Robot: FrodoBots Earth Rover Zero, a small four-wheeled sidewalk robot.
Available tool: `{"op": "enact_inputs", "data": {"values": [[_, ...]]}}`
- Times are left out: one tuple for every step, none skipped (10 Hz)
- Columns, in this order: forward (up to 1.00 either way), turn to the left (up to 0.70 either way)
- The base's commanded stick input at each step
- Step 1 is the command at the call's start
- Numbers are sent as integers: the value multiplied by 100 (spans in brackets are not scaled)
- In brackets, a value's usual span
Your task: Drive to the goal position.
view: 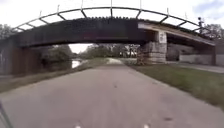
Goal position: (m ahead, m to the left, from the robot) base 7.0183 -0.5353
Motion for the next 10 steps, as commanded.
{"op": "enact_inputs", "data": {"values": [[70, 0], [70, 0], [70, 0], [70, 0], [70, 0], [70, 0], [70, -17], [70, -34], [70, -35], [70, -24]]}}
